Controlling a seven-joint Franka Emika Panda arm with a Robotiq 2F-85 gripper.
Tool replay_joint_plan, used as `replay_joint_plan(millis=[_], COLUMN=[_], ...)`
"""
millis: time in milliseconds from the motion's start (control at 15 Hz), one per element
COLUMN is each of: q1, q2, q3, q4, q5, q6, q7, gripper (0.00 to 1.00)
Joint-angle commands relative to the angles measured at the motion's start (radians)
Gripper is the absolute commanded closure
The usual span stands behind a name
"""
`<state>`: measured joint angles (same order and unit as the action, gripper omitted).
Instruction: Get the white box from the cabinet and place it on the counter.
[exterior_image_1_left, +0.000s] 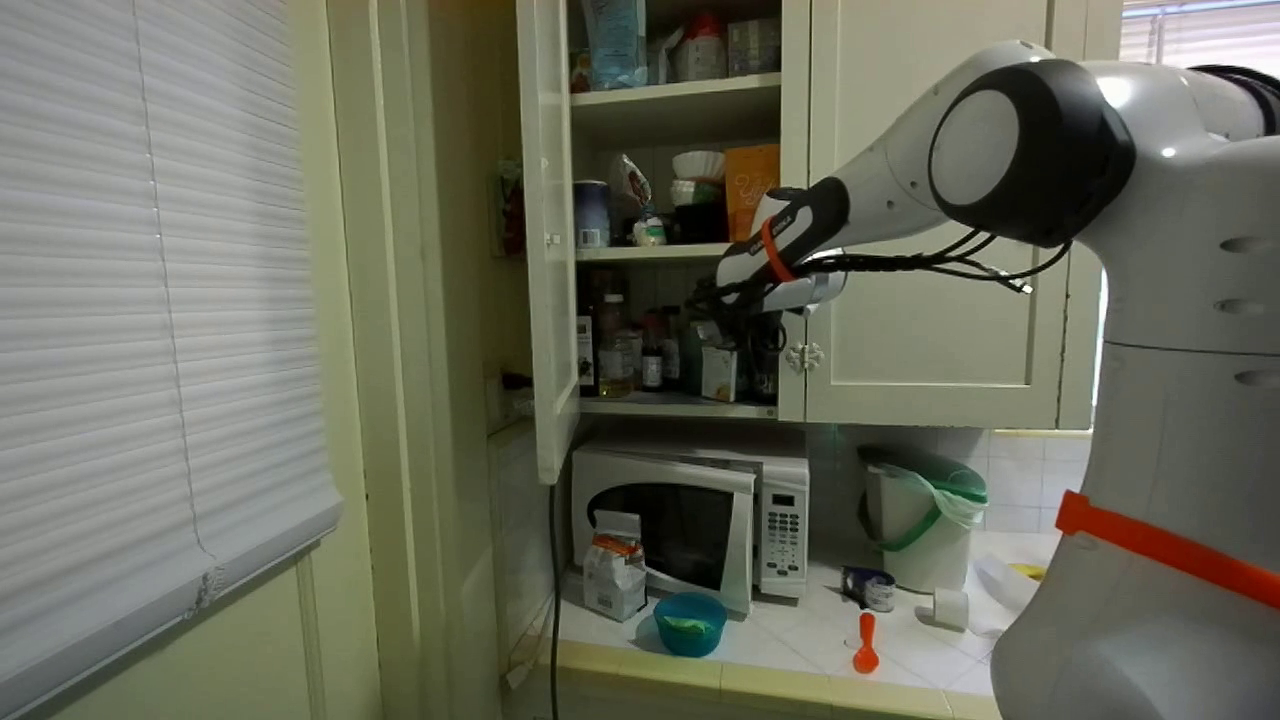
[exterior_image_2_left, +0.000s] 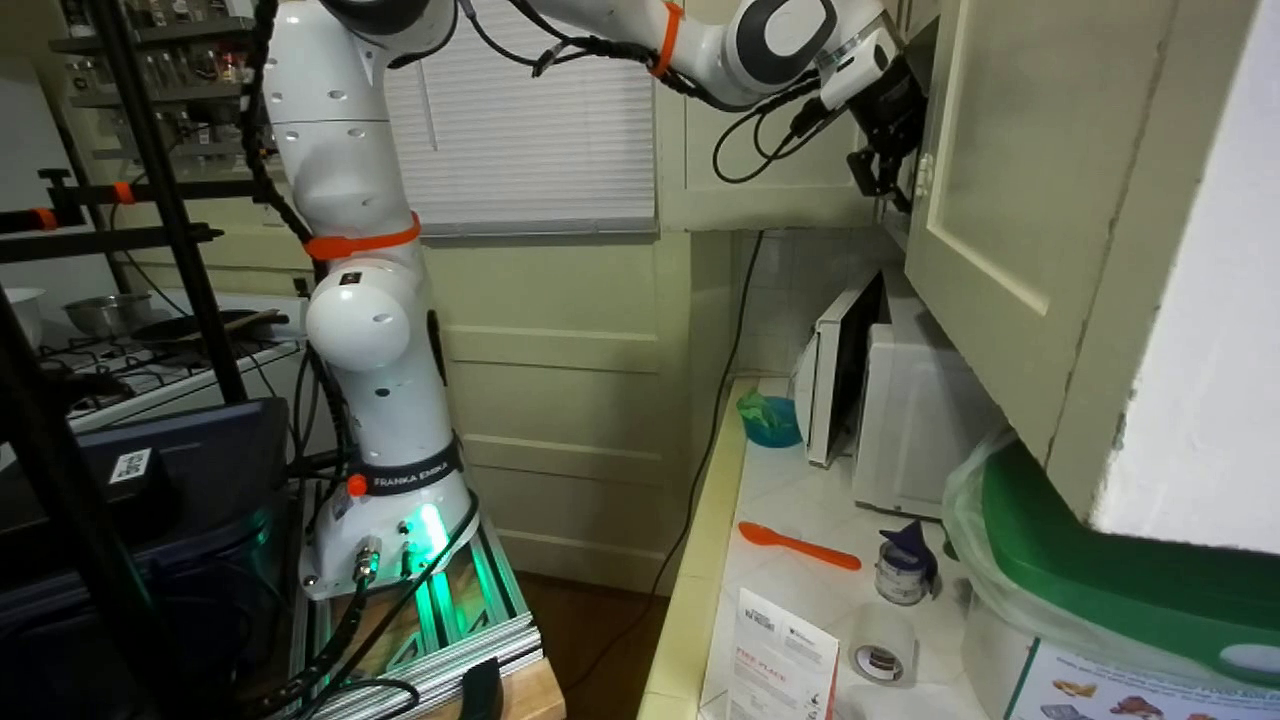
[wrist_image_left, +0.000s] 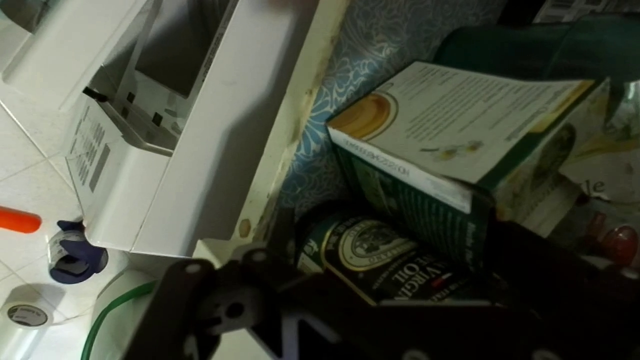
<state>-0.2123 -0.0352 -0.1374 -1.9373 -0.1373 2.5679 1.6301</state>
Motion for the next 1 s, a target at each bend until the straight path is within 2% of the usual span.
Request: replay_joint_plan(millis=[0, 67, 133, 200, 267, 600, 800, 933], q1=[0.012, 0.013, 0.015, 0.016, 0.018, 0.027, 0.030, 0.030], q2=[0.081, 0.097, 0.107, 0.116, 0.124, 0.132, 0.117, 0.108], q3=[-0.012, -0.014, -0.015, -0.018, -0.020, -0.027, -0.021, -0.019], q4=[0.063, 0.076, 0.087, 0.099, 0.109, 0.127, 0.119, 0.120], q5=[0.019, 0.021, 0.023, 0.023, 0.023, 0.024, 0.058, 0.091], q6=[-0.064, -0.073, -0.076, -0.077, -0.076, -0.064, -0.089, -0.134], q7=[-0.028, -0.033, -0.038, -0.040, -0.043, -0.058, -0.128, -0.195], gripper=[0.12, 0.11, 0.14, 0.35, 0.37, 0.76, 0.98, 1.00])
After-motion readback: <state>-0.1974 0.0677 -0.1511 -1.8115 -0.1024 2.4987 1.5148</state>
